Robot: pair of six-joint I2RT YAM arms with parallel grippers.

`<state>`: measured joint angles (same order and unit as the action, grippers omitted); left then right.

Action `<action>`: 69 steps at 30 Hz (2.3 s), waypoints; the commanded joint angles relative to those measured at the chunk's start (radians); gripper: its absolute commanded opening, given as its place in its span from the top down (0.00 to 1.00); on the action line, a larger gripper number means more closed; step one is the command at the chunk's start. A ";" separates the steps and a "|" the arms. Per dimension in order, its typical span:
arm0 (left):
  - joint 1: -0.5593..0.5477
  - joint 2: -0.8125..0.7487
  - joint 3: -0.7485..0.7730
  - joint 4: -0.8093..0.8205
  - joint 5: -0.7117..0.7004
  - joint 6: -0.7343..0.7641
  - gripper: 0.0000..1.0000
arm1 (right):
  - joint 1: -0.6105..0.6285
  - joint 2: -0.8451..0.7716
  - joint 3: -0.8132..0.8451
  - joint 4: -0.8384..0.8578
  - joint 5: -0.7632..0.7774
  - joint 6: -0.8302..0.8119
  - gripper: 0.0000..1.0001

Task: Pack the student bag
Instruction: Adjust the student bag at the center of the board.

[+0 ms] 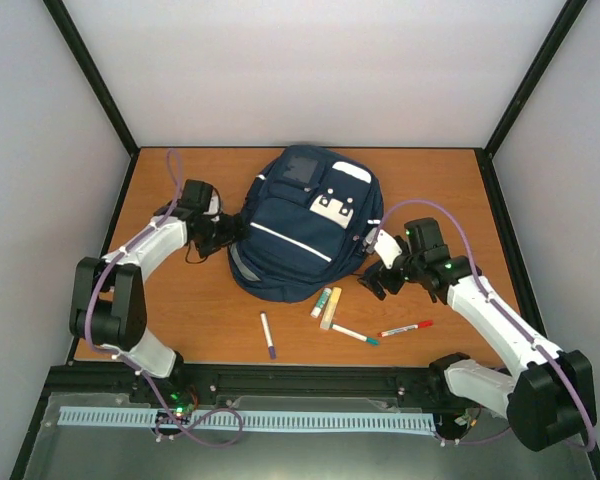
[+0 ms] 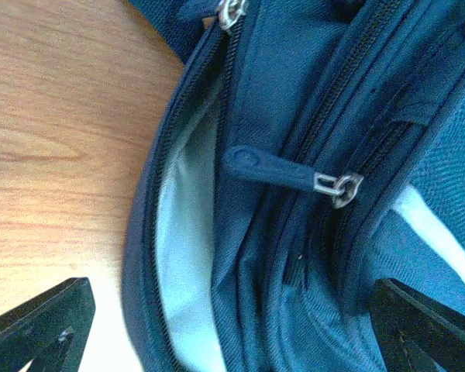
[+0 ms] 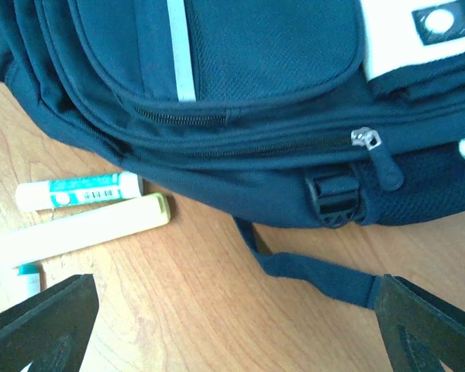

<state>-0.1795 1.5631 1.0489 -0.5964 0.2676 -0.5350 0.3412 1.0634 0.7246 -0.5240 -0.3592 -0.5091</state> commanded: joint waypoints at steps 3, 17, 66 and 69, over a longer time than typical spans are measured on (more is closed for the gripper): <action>-0.040 0.065 0.028 0.129 0.106 -0.074 0.00 | -0.013 -0.013 -0.007 0.019 -0.020 0.026 0.00; -0.268 0.182 0.101 0.227 0.145 -0.111 0.00 | -0.013 0.119 0.096 -0.132 -0.184 -0.052 0.00; -0.047 0.167 0.269 0.075 -0.059 0.254 0.40 | -0.053 0.821 0.501 -0.085 0.145 0.194 0.37; -0.041 0.240 0.321 0.058 0.036 0.254 0.38 | -0.095 0.895 0.560 -0.105 0.146 0.206 0.38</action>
<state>-0.2222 1.7237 1.2938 -0.5663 0.1085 -0.3088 0.3172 1.8488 1.2335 -0.6182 -0.3298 -0.3408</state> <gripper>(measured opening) 0.614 0.626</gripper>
